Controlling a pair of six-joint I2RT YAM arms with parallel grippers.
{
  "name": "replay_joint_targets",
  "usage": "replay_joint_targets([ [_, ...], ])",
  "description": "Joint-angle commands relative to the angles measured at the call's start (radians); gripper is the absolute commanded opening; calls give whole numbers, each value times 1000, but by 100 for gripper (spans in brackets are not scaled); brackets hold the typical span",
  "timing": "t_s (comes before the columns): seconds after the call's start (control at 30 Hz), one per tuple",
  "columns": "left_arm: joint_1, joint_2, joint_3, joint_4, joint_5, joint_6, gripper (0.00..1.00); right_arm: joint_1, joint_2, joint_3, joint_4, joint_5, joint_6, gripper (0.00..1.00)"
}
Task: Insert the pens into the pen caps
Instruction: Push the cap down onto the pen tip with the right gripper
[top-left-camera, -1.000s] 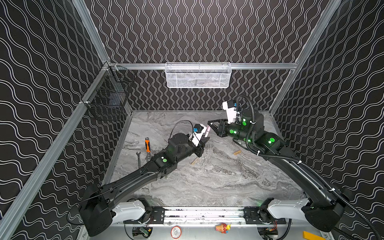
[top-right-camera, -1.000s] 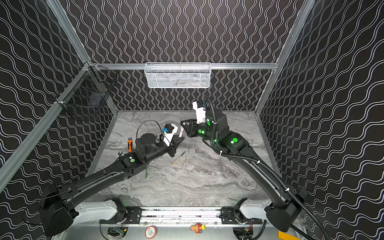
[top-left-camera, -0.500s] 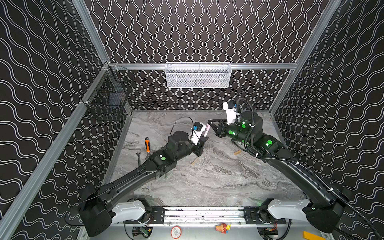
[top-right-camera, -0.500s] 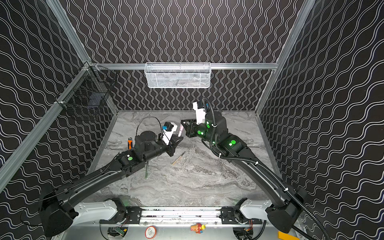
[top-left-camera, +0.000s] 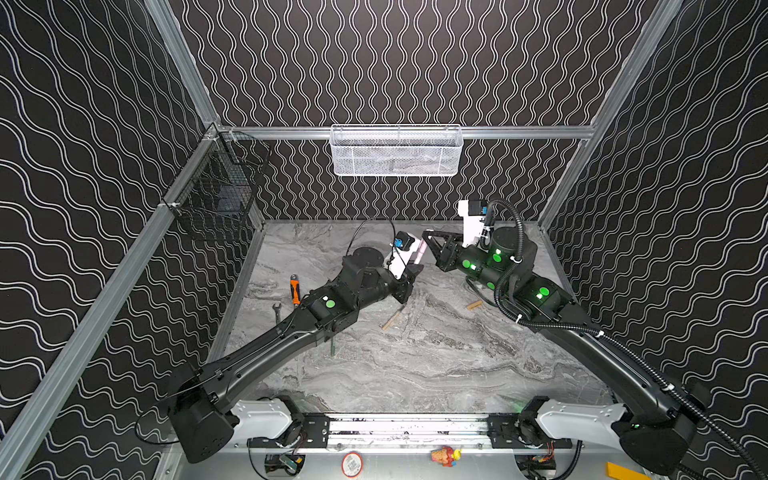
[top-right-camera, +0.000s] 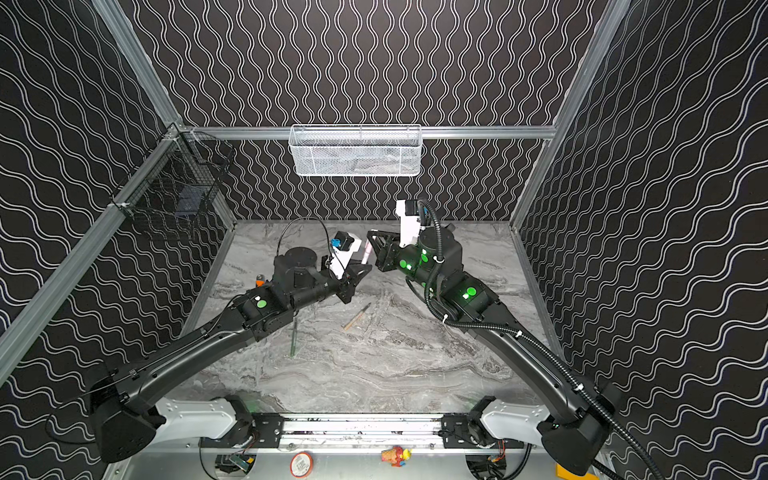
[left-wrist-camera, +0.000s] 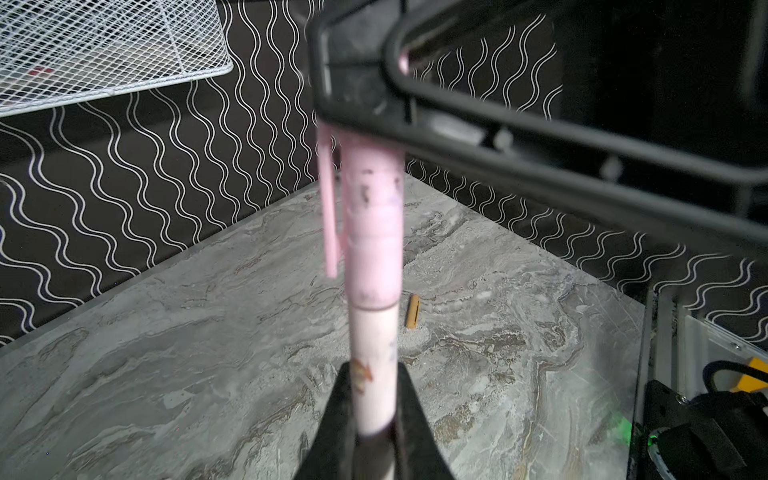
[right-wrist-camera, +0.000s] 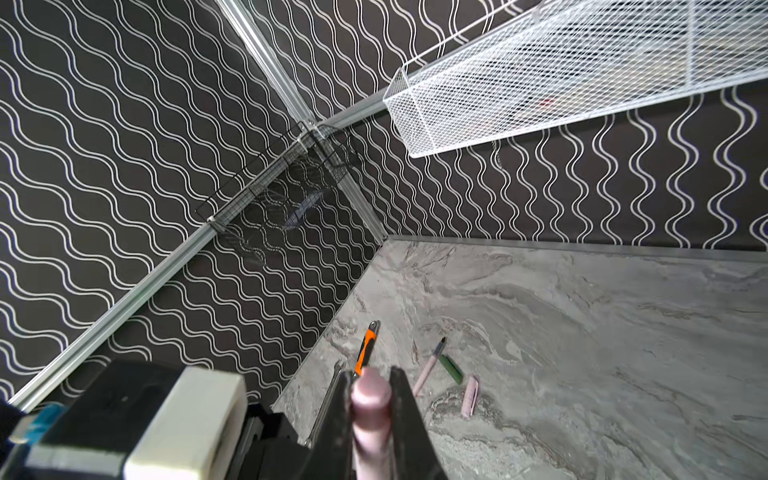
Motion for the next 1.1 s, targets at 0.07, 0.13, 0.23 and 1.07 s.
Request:
replay_joint_targets([
  [0.07,20,26,82,357,51,39,0,19,5,-55,-208,-144,40,4],
  [0.13,36,33,101,350,68,34,0,24,5,-57,-214,-140,41,5],
  [0.23,52,42,116,343,93,25,0,29,6,-54,-219,-148,41,7],
  [1.07,63,-96,-252,486,269,-164,0,30,-118,94,-317,-12,-65,43],
])
